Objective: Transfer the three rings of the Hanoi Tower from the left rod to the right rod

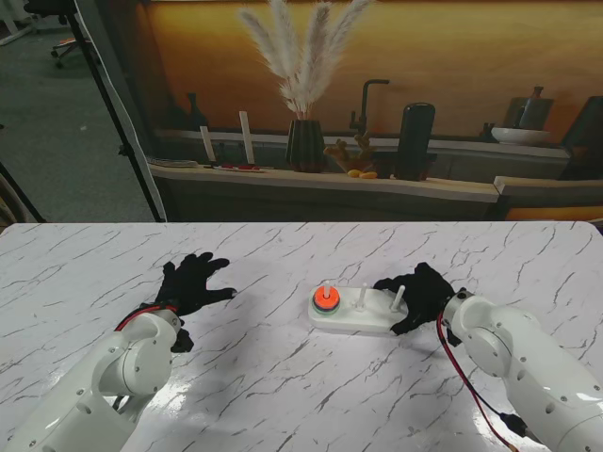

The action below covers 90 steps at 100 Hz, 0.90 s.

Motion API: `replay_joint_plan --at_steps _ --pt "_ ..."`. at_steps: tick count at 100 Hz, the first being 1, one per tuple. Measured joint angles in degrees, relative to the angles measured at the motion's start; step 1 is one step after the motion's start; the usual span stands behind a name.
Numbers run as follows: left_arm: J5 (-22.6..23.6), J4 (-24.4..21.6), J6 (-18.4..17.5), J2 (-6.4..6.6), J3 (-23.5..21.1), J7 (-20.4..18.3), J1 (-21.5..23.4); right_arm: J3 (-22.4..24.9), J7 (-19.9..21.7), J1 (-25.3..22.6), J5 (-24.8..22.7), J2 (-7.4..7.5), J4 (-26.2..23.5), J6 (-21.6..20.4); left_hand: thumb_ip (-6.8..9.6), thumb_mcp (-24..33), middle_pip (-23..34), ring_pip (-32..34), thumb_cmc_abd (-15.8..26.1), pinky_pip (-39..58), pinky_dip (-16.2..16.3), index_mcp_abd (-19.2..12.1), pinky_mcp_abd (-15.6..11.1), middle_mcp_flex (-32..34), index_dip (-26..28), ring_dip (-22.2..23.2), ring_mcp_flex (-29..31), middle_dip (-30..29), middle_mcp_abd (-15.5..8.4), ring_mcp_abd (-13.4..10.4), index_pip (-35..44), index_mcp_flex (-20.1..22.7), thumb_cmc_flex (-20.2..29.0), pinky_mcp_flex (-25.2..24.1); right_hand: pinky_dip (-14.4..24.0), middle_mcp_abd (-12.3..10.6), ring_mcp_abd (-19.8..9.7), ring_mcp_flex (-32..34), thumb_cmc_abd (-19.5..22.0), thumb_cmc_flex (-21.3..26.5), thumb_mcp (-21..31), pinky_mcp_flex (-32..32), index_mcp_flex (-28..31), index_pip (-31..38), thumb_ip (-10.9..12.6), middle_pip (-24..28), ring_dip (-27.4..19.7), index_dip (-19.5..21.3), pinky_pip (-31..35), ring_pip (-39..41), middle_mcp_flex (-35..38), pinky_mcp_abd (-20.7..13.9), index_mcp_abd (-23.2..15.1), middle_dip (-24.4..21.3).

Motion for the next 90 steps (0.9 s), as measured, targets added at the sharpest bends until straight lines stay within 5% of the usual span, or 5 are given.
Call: replay_joint_plan --at_steps 33,60,72,90 --pt "-0.13 -0.08 0.06 0.00 -0.03 -0.14 0.06 -2.93 -0.52 1.62 -0.32 0.71 0.77 0.88 0.00 0.00 0.00 0.00 0.00 0.00 0.00 0.00 0.00 0.00 0.00 0.00 -0.01 0.00 0.01 0.00 0.00 0.00 0.00 0.00 3.64 1.20 0.00 1.05 -1.38 0.09 -0.55 1.44 -1.43 -1.93 0.00 2.21 0.76 -0.56 2.81 1.70 -2.35 0.00 0.68 1.91" --pt "-0.30 -0.09 0.32 0.00 -0.16 -0.35 0.16 -5.41 -4.17 3.05 2.44 0.43 3.09 1.49 0.00 0.00 0.00 0.00 0.00 0.00 0.00 0.00 0.00 0.00 0.00 0.00 -0.01 0.00 0.01 0.00 0.00 0.00 0.00 0.00 8.21 0.68 -1.45 6.23 -5.46 8.22 -5.15 4.55 -0.03 2.32 0.00 7.49 4.33 -0.56 6.85 9.47 1.17 -0.08 2.06 3.89" --pt "-0.43 -0.09 0.41 0.01 -0.14 -0.44 0.18 -6.02 -3.25 3.56 5.89 0.12 3.60 1.30 0.00 0.00 0.00 0.00 0.00 0.00 0.00 0.00 0.00 0.00 0.00 0.00 -0.01 0.00 0.02 0.00 0.00 0.00 0.00 0.00 8.23 2.38 -1.54 6.16 -11.09 5.23 9.62 4.56 -0.02 3.86 -2.23 7.42 4.34 -0.56 7.22 10.33 1.10 -0.08 3.43 3.83" --pt "-0.56 -0.09 0.62 0.01 -0.13 -0.84 0.22 -8.06 -3.68 4.53 8.20 -0.46 4.10 1.47 0.00 0.00 0.00 0.00 0.01 0.00 0.00 0.00 0.00 0.00 0.00 0.00 -0.01 0.00 0.02 0.00 0.00 0.00 0.00 -0.01 8.26 2.80 -1.53 6.06 -11.98 4.62 12.40 4.56 0.04 4.62 -2.71 7.42 5.35 -0.56 7.23 10.98 1.10 -0.08 3.51 3.83"
